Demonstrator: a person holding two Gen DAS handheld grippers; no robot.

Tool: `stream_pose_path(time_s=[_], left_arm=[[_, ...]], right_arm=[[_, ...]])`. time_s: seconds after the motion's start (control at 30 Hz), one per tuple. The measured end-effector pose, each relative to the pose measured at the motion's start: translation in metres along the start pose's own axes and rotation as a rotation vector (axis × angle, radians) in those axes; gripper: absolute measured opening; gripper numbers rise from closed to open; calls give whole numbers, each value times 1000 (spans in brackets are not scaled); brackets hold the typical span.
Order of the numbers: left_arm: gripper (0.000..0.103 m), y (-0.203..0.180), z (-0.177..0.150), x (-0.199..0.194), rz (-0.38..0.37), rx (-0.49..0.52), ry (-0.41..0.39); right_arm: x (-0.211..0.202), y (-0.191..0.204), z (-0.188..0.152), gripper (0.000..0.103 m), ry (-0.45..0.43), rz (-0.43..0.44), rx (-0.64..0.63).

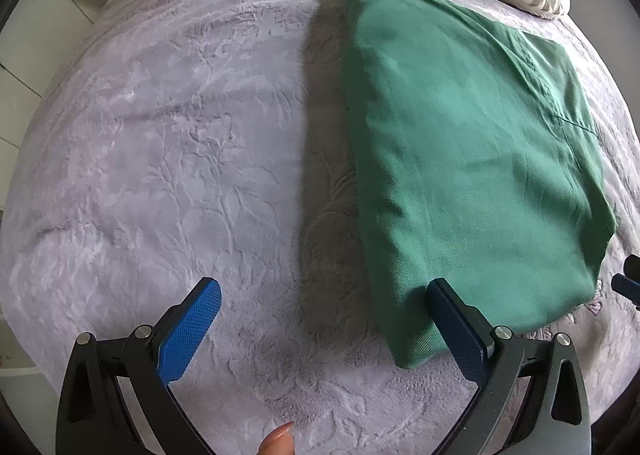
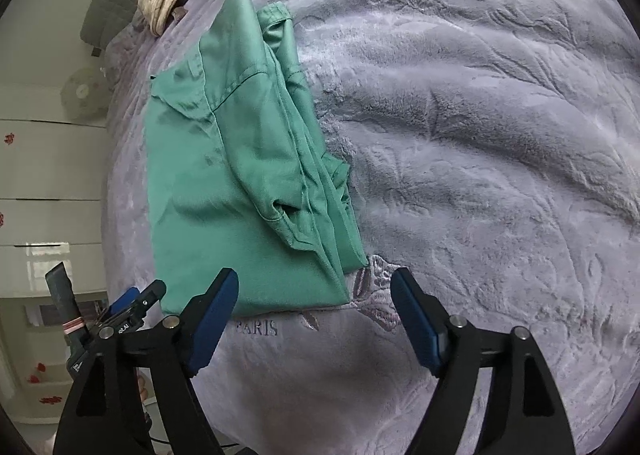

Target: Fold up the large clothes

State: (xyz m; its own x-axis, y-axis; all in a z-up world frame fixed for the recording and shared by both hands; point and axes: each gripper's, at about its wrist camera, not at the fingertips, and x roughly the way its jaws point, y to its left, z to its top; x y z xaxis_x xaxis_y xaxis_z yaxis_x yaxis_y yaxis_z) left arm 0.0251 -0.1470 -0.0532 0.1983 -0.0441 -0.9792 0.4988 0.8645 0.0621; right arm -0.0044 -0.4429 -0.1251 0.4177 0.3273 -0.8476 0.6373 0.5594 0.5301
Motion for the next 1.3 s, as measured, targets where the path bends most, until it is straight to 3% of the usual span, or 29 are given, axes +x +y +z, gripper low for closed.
stream_pose_path(time_s=[0.2, 0.3, 0.77, 0.9, 1.07, 1.2, 1.3], left_arm=[[103, 7, 3, 2, 2, -19, 1], [103, 8, 5, 3, -40, 0, 21], [103, 19, 42, 7, -157, -15, -36], [103, 22, 55, 19, -226, -15, -31], [103, 25, 67, 39, -382, -10, 3], [103, 22, 70, 59, -510, -13, 45], [103, 13, 73, 73, -566, -21, 66]], right_arm=[[-7, 0, 8, 86, -24, 1, -5], [-11, 1, 14, 87, -41, -4, -17], [1, 7, 57, 87, -13, 50, -43], [12, 14, 78, 87, -9, 82, -77], [29, 20, 107, 87, 3, 129, -118], [53, 16, 132, 87, 44, 187, -105], [71, 19, 147, 88, 81, 261, -109]])
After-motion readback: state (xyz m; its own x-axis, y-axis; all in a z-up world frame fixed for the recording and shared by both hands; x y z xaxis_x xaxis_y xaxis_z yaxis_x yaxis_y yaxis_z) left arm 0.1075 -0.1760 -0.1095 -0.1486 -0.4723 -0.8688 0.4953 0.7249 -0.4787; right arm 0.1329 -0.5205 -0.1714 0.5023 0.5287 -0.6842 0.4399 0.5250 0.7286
